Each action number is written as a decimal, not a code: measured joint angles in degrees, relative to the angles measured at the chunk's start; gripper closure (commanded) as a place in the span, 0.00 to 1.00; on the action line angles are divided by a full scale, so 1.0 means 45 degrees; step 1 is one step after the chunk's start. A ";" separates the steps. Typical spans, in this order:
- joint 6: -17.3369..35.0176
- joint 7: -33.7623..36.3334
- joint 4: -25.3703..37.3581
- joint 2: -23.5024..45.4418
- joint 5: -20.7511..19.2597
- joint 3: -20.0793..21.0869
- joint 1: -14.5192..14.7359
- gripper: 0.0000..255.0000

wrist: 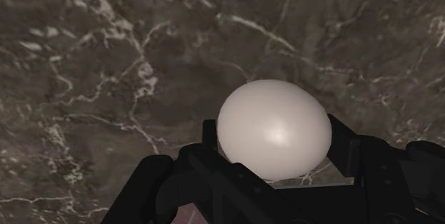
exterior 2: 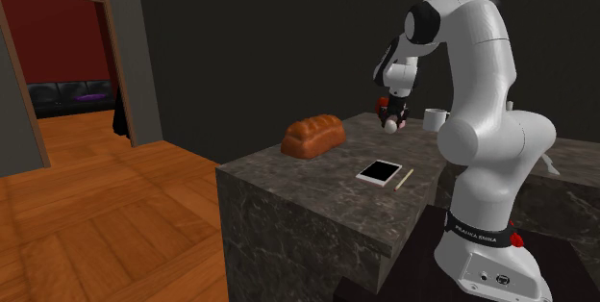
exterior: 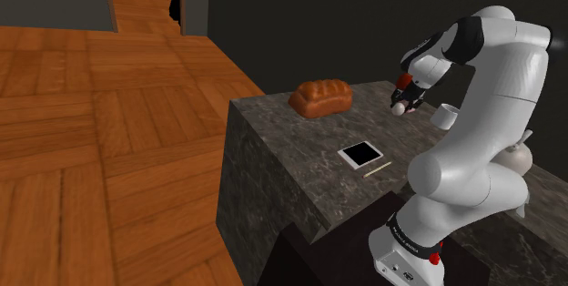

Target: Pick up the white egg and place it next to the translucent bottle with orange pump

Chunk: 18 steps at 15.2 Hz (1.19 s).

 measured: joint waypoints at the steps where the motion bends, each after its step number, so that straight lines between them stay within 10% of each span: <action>1: 0.0001 0.0000 0.0000 0.0000 0.0000 0.0000 0.0000 0.00; 18: -0.1047 0.0446 -0.0009 -0.1167 -0.0721 -0.0379 0.0254 0.00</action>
